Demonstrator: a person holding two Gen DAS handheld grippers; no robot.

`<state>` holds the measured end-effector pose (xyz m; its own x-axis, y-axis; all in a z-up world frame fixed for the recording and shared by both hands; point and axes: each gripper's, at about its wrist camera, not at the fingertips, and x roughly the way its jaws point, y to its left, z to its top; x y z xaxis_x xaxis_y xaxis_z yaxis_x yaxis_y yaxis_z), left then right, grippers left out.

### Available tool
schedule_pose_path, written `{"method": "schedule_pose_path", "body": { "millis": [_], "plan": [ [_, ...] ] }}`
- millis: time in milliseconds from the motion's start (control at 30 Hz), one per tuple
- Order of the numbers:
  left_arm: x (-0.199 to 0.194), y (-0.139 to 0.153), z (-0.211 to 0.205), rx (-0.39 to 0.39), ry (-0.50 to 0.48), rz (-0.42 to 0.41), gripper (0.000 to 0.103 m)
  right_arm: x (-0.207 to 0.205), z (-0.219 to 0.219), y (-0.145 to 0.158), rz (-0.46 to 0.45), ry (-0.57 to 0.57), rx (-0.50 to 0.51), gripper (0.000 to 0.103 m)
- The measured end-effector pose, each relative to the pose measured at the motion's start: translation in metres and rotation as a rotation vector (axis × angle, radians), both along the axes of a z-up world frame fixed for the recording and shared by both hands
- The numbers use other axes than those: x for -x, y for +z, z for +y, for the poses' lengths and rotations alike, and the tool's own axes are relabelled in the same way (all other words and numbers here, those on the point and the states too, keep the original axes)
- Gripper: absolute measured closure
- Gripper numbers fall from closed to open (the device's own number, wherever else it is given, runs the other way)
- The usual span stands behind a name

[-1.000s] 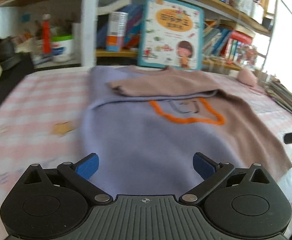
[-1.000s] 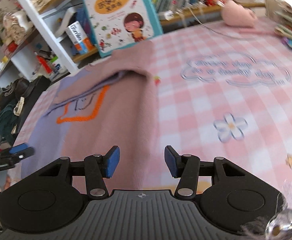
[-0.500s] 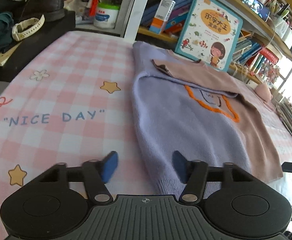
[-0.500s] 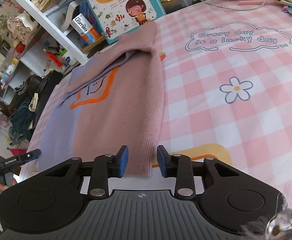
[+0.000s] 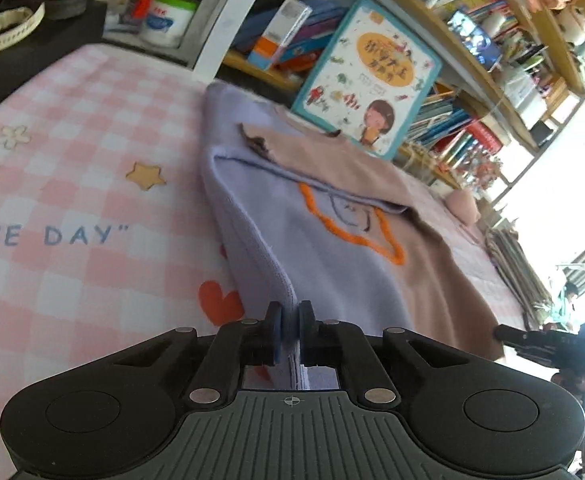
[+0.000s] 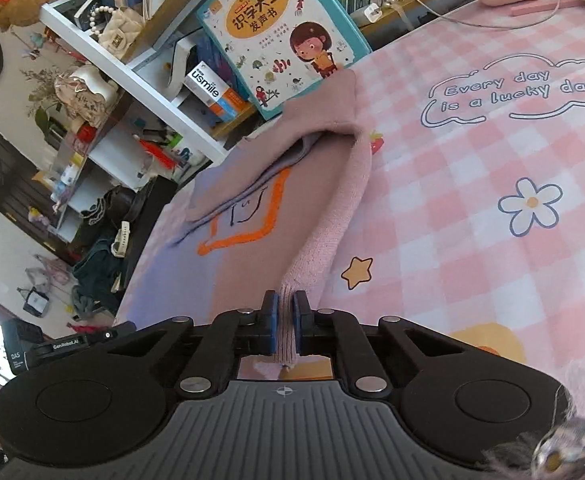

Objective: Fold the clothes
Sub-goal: 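Hold both side edges and roll both grippers to fold the sweater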

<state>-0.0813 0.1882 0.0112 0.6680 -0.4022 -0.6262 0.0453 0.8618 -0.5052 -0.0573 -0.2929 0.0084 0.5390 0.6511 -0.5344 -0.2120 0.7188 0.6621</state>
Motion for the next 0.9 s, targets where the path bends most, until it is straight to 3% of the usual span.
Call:
{"method": "schedule_pose_path", "body": {
  "millis": [67,200,267,433,567,633,733,900],
  "plan": [
    [0.000,-0.004,0.003,0.014,0.004,0.033,0.092,0.000,0.001,-0.003,0.019,-0.003,0.024,0.096],
    [0.003,-0.013,0.011,0.076,0.021,0.104,0.068,-0.003,-0.006,-0.013,0.077,-0.022,-0.009,0.091],
    [0.006,-0.014,0.011,0.089,0.022,0.103,0.068,-0.004,-0.007,-0.017,0.096,-0.021,-0.013,0.087],
    [0.003,-0.016,0.009,0.086,0.028,0.098,0.072,-0.009,-0.005,-0.026,0.133,-0.005,-0.050,0.084],
    [0.000,-0.017,0.009,0.076,0.037,0.098,0.096,-0.012,-0.001,-0.024,0.116,0.008,-0.026,0.091],
    [0.002,-0.011,0.008,0.064,0.029,0.077,0.097,-0.010,0.001,-0.016,0.066,0.017,-0.010,0.093],
    [0.007,0.006,0.002,0.064,-0.004,0.013,0.097,-0.004,-0.001,-0.003,-0.013,0.023,-0.067,0.093],
    [0.006,-0.004,0.010,0.100,0.002,0.080,0.097,-0.010,-0.005,-0.009,0.034,0.009,-0.057,0.093]
  ]
}}
